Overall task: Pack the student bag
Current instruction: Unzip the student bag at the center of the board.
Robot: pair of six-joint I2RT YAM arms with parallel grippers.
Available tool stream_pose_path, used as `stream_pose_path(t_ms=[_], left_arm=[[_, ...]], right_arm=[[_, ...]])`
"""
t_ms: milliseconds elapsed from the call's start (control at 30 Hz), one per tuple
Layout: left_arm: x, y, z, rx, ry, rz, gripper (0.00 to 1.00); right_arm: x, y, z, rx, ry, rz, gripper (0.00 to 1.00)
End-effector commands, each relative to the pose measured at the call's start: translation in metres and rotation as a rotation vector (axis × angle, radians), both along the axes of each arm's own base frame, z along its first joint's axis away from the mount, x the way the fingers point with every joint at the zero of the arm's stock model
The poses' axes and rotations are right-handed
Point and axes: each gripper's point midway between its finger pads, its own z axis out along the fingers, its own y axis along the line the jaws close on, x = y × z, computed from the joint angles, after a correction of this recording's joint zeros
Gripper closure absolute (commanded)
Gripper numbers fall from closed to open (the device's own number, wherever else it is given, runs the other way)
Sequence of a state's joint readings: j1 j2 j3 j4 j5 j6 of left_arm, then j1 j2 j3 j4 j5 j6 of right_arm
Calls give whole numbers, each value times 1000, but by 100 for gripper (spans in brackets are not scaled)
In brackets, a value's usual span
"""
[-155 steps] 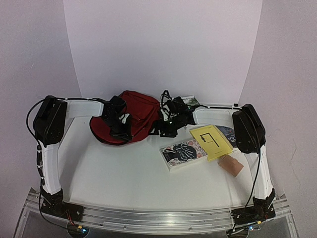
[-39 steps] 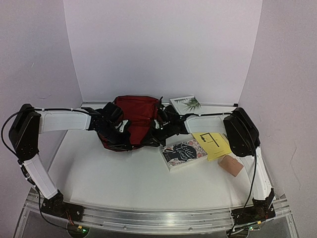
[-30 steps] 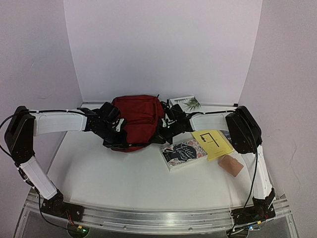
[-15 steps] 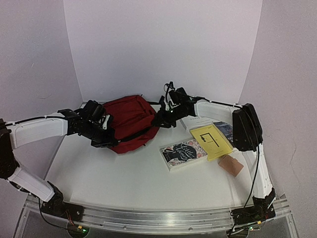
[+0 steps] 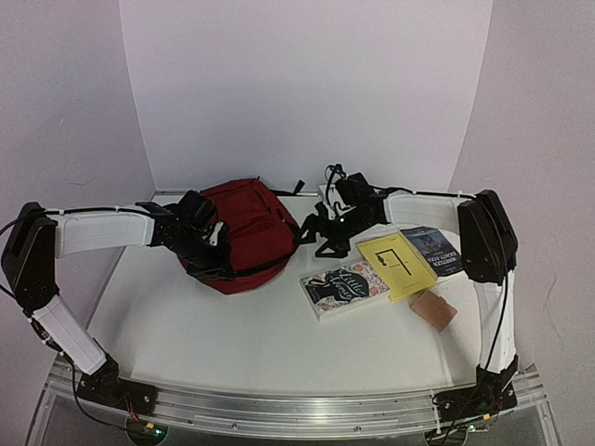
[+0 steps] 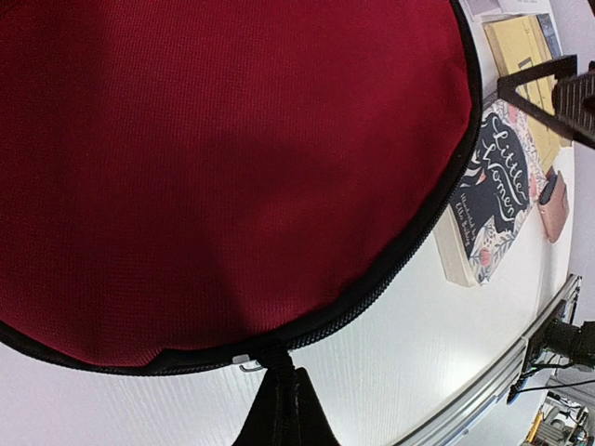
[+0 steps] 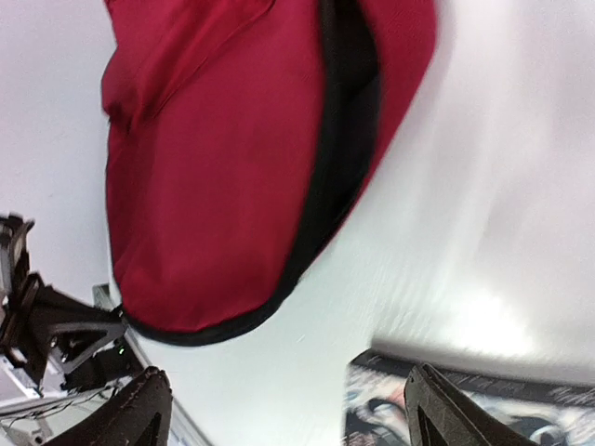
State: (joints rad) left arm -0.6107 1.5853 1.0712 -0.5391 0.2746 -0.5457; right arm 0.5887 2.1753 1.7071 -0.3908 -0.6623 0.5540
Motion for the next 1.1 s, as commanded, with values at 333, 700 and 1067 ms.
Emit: stream_pose_path(t_ms=[333, 700, 1067], left_arm=[[6, -43, 21, -79, -64, -104, 100], [0, -40, 21, -65, -68, -112, 100], [-3, 10, 4, 127, -31, 42, 100]], right_arm=[[-31, 85, 11, 107, 58, 4, 9], [-21, 88, -13, 95, 101, -70, 54], [-3, 39, -19, 31, 81, -143, 100]])
